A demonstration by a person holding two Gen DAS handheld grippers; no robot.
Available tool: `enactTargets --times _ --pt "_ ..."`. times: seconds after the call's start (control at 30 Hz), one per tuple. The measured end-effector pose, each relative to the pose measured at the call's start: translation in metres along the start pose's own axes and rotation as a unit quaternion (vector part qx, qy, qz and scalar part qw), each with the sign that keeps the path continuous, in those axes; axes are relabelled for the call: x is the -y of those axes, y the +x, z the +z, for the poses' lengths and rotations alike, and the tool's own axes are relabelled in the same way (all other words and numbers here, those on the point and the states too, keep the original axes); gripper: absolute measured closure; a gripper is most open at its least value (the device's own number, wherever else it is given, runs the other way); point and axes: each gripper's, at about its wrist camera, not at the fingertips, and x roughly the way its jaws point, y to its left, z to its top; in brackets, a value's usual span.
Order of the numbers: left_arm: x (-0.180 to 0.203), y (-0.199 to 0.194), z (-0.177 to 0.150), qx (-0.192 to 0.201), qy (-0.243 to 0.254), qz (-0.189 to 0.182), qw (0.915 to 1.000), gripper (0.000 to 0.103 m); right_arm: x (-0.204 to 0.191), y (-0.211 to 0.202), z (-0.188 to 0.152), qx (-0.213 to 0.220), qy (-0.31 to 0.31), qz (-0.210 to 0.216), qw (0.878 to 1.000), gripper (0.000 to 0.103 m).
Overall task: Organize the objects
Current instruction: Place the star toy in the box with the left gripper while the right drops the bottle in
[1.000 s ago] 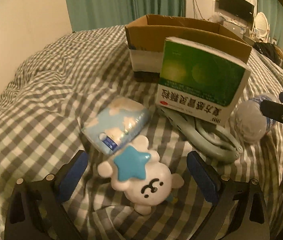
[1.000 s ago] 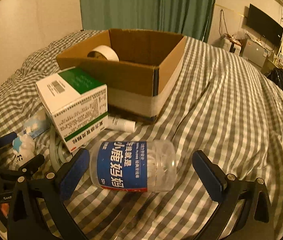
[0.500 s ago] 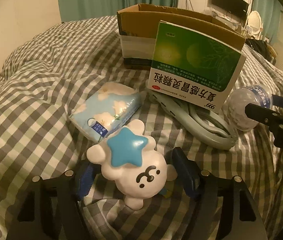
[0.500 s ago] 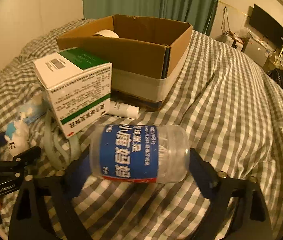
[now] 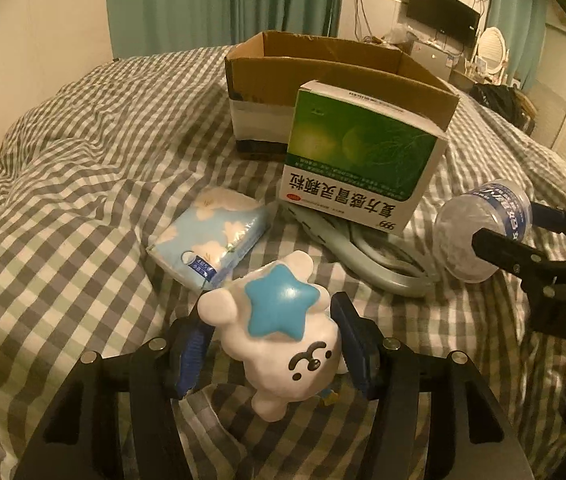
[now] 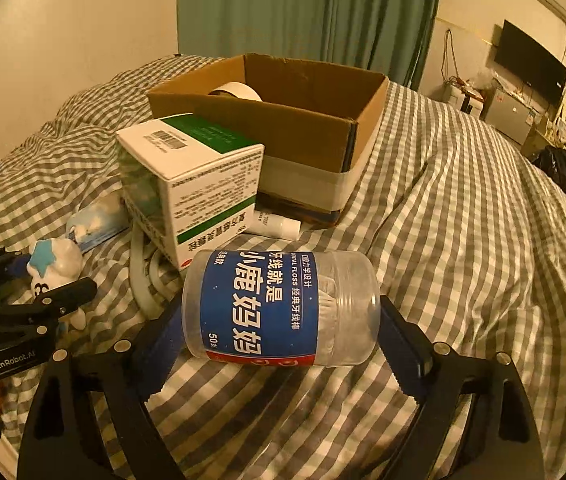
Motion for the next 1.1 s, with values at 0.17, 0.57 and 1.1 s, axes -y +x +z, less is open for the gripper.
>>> enactTargets --times 0.17,0.57,1.1 --pt "-0.001 -0.012 0.015 0.03 0.0 0.0 0.9996 0.043 0.0 -0.014 0.005 0.013 -0.001 0.003 1.0 0.014" --pt "-0.011 -0.026 0.134 0.099 0.003 -0.012 0.995 0.043 0.021 -0.058 0.082 0.087 0.002 0.006 0.996 0.014" --pt "0.012 0.06 0.259 0.125 0.061 -0.017 0.9902 0.043 0.053 0.017 0.207 0.129 -0.013 -0.025 0.991 0.014"
